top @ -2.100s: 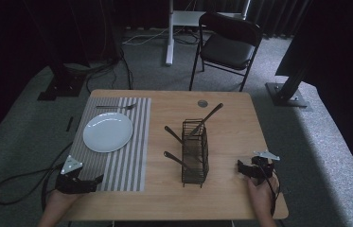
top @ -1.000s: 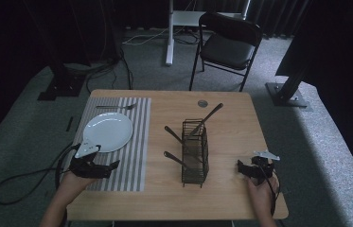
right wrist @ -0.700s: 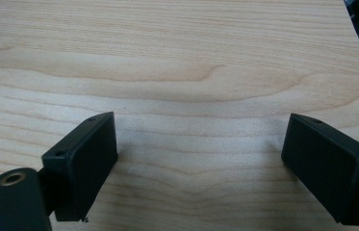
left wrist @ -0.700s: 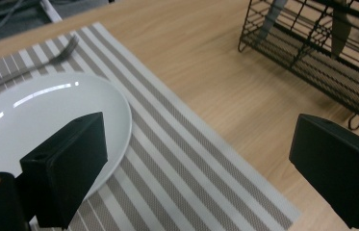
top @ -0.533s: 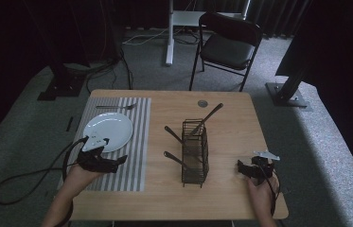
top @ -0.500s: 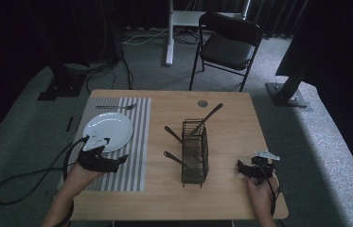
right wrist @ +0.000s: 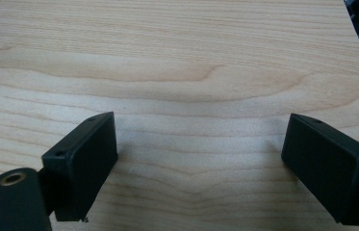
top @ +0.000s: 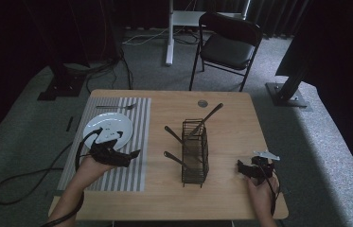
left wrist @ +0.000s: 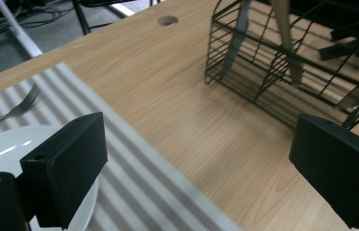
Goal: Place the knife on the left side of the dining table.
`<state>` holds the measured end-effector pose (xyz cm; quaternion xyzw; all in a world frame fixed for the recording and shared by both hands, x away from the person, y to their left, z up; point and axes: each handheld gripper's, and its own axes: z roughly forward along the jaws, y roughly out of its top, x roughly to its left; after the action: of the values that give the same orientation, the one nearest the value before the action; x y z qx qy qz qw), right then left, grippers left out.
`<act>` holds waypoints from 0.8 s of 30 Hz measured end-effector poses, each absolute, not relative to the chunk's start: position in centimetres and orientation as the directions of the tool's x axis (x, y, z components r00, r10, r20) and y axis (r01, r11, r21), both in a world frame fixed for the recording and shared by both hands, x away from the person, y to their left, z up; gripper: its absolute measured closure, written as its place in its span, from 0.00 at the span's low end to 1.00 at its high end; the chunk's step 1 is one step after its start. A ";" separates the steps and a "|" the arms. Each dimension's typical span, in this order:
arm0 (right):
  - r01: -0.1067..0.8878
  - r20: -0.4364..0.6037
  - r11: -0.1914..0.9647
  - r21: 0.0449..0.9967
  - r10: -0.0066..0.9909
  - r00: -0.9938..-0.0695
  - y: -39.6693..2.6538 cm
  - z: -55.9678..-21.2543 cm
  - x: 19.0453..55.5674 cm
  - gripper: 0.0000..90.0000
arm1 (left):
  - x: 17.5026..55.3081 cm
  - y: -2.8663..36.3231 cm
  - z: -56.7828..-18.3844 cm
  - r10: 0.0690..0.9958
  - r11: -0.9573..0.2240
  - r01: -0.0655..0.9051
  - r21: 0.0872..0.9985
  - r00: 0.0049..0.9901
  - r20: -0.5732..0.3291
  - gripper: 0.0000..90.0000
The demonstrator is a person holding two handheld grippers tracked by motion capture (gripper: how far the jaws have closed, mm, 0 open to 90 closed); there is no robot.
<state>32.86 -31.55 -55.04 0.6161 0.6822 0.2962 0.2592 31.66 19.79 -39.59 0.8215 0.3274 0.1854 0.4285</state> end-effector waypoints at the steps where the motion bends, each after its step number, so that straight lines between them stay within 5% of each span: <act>1: 0.687 0.011 0.065 0.724 0.994 -0.106 -31.5 -55.0 32.9 0.13 | 31.8 19.5 -39.5 0.692 -0.424 0.376 0.824 0.722 0.027 0.07; 24: 0.687 0.011 0.065 0.724 0.994 -0.106 -31.6 -55.0 32.9 0.13 | 34.2 14.5 -38.4 0.620 -0.449 0.333 0.829 0.784 0.021 0.07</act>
<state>32.86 -31.55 -55.03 0.6160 0.6821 0.2965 0.2595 34.22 14.52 -38.36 0.8354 0.2854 0.1629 0.4406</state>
